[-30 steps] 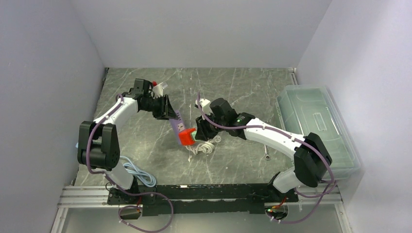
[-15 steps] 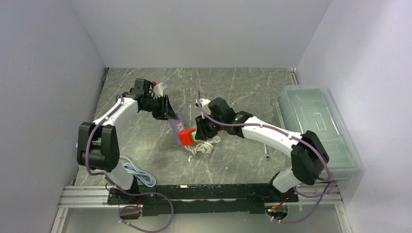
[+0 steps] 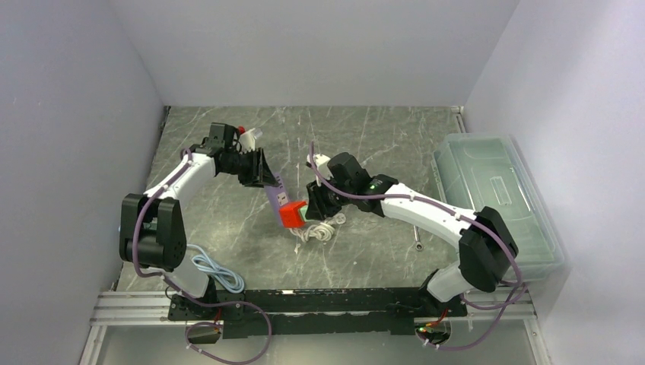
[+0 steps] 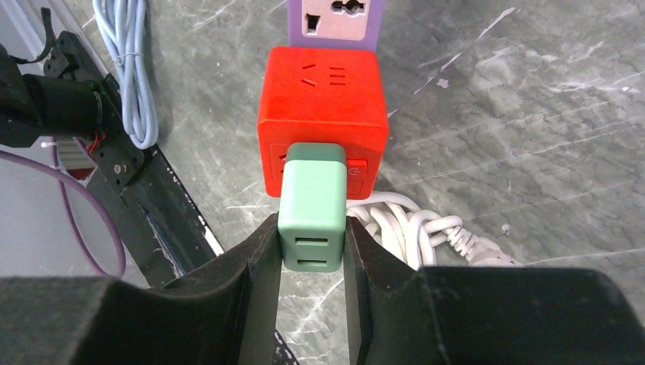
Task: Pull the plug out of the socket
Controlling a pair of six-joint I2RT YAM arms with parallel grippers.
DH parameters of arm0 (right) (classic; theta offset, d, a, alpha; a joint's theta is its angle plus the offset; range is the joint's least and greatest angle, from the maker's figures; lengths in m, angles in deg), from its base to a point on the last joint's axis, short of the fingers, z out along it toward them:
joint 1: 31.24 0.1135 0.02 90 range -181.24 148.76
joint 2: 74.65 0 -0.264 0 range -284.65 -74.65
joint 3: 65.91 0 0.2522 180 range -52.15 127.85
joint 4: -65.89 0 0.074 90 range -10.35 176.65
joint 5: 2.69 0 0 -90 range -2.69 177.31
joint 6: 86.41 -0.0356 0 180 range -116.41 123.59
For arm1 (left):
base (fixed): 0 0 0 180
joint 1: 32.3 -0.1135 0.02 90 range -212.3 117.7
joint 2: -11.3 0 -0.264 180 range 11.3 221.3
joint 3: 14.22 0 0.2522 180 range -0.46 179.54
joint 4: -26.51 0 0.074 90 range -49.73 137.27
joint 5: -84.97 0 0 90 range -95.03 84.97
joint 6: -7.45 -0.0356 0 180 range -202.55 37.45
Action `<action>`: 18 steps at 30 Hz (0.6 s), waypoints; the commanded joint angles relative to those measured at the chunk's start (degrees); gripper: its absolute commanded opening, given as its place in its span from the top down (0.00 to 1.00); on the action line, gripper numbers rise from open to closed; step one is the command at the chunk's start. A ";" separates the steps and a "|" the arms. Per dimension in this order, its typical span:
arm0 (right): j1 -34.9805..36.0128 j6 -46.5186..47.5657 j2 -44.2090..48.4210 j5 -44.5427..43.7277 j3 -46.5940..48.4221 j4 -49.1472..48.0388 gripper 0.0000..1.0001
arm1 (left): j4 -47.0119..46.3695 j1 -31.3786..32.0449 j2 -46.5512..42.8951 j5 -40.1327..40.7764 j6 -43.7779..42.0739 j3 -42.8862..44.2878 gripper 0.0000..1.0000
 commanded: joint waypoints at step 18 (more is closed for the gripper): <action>-0.22 6.42 8.20 4.06 0.17 0.00 1.00 | -2.89 0.25 -4.51 7.91 -1.90 0.74 1.00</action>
